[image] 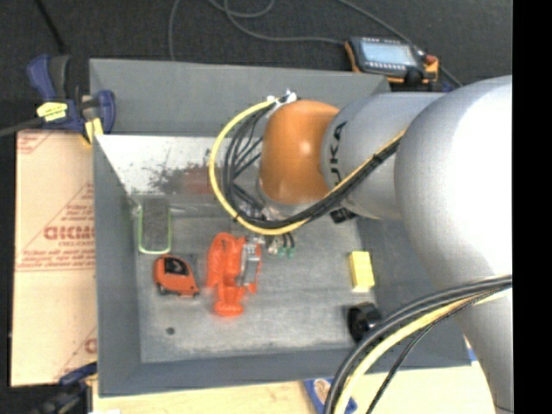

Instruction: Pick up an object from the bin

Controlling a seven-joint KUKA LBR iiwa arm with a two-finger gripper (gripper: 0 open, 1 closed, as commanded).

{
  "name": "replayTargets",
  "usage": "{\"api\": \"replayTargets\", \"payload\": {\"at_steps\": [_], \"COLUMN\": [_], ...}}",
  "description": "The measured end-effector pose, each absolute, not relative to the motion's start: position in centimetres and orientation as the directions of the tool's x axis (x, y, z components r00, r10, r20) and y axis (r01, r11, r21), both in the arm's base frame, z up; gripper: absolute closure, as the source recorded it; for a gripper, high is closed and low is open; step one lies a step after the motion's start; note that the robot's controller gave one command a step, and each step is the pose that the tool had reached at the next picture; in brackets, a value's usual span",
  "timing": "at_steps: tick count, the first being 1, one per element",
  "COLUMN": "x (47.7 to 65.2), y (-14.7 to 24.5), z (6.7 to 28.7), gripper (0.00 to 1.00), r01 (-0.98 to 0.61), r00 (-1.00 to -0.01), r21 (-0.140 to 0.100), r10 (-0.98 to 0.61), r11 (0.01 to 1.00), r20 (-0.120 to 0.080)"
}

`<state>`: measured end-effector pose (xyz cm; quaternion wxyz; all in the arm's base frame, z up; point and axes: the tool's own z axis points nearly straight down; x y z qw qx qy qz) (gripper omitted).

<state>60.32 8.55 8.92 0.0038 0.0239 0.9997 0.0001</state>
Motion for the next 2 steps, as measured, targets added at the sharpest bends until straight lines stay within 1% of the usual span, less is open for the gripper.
{"api": "replayTargets", "payload": {"at_steps": [1, 2], "x": [56.31, 56.31], "y": [8.29, 8.29], "z": [7.17, 7.17], "gripper": [1.00, 1.00], "r01": [0.212, 0.212], "r00": [-0.977, -0.977], "r21": [0.001, 0.001], "r10": [0.212, 0.212], "r11": [0.977, 0.977], "r20": [-0.004, -0.004]}}
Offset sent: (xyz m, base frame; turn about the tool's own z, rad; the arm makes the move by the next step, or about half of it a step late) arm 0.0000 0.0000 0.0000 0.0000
